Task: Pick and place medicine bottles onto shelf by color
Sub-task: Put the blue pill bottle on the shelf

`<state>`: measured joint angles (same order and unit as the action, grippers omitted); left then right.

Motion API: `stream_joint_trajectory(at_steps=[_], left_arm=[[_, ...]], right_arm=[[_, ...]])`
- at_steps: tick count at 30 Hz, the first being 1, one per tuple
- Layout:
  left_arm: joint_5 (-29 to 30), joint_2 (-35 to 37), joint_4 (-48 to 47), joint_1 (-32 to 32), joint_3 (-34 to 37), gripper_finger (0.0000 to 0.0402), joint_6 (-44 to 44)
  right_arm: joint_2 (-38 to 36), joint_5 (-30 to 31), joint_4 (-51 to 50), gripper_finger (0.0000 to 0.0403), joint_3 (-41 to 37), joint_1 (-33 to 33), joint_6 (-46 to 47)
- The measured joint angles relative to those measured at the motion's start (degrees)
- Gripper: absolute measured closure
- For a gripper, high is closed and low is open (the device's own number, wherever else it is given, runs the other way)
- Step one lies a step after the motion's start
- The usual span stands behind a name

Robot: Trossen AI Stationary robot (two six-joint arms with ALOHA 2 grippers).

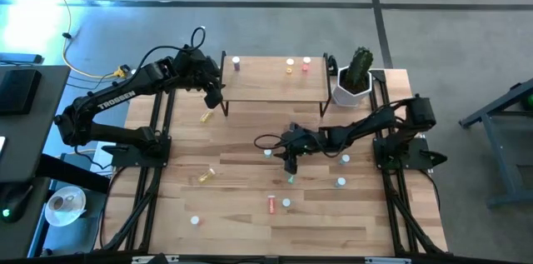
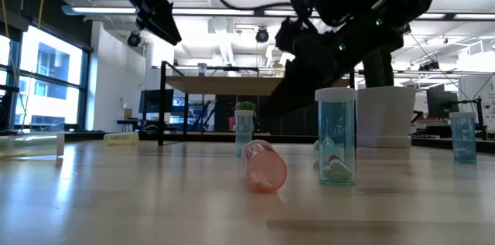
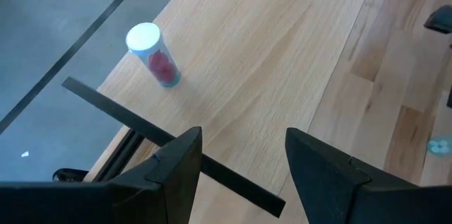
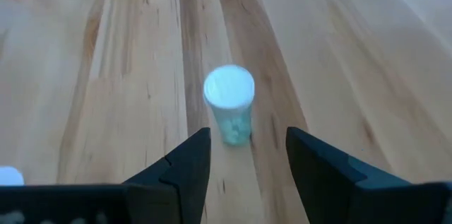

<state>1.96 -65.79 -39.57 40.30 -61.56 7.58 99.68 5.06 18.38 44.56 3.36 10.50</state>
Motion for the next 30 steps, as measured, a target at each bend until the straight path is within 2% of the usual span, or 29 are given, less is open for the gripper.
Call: stream_joint_trajectory(at_steps=[18, 30], left_arm=[[0.15, 0.00, 0.19, -0.36, 0.00, 0.0206, 0.07], [0.15, -0.01, 0.33, -0.36, 0.00, 0.0206, 0.06]], right_arm=[[9.50, -1.27, 13.07, 0.0226, 0.07, 0.34, -0.24], [11.34, -1.83, 17.10, 0.0226, 0.07, 0.34, -0.44]])
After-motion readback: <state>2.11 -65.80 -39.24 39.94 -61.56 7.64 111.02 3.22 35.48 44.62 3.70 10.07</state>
